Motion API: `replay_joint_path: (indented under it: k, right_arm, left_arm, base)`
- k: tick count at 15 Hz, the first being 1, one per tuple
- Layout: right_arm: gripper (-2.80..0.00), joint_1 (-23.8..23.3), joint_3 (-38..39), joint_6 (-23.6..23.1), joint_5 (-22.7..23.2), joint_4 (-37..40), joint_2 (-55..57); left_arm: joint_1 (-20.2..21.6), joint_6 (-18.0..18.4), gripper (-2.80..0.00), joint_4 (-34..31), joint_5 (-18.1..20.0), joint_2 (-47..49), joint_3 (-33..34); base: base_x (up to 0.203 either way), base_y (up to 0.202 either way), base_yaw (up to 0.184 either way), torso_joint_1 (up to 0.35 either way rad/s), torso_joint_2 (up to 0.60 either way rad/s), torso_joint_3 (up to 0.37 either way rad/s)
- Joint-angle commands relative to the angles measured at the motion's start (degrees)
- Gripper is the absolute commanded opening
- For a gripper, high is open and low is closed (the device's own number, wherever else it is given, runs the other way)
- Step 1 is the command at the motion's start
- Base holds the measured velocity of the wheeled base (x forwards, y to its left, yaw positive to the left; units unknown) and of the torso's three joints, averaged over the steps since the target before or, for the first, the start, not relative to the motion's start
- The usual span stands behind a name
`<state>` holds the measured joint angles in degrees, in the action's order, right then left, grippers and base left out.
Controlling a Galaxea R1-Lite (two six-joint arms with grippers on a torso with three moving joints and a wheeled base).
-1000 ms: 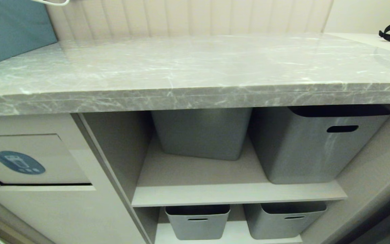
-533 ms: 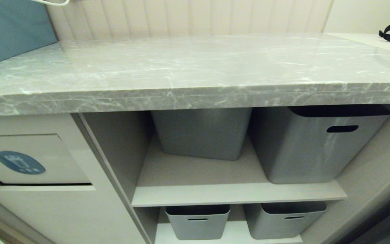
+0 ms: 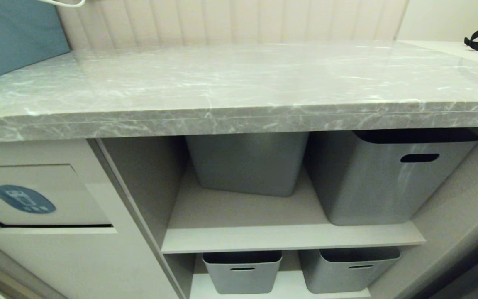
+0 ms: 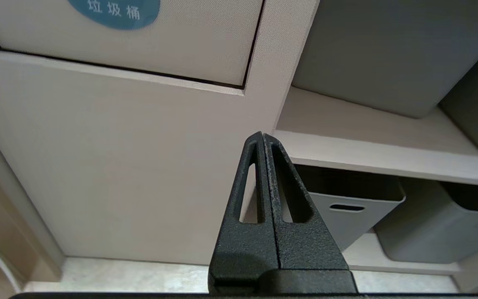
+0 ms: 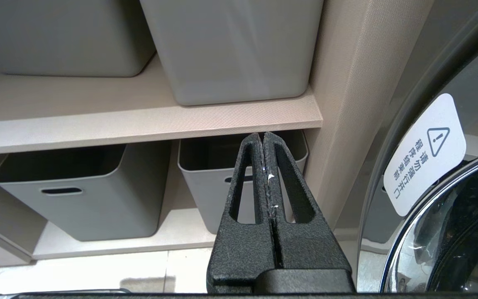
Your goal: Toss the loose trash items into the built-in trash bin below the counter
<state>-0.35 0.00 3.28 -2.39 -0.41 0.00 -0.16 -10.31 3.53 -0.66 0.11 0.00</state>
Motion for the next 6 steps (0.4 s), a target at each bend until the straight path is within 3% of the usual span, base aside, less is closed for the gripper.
replay_joint_path:
  k: [1,6]
  right_arm:
    - [-2.8,0.0,0.09,0.06,-0.07,-0.02,0.09]
    - [-2.8,0.0,0.09,0.06,-0.07,-0.02,0.09]
  left_arm:
    - [-0.02,-0.74,-2.8,-0.02,-0.04,0.07,0.18]
    - [-0.02,-6.29,-2.8,-0.53,0.04,0.07,0.18]
  base:
    - [0.0,0.0,0.0,0.0,0.0,0.0]
    - [0.0,0.0,0.0,0.0,0.0,0.0]
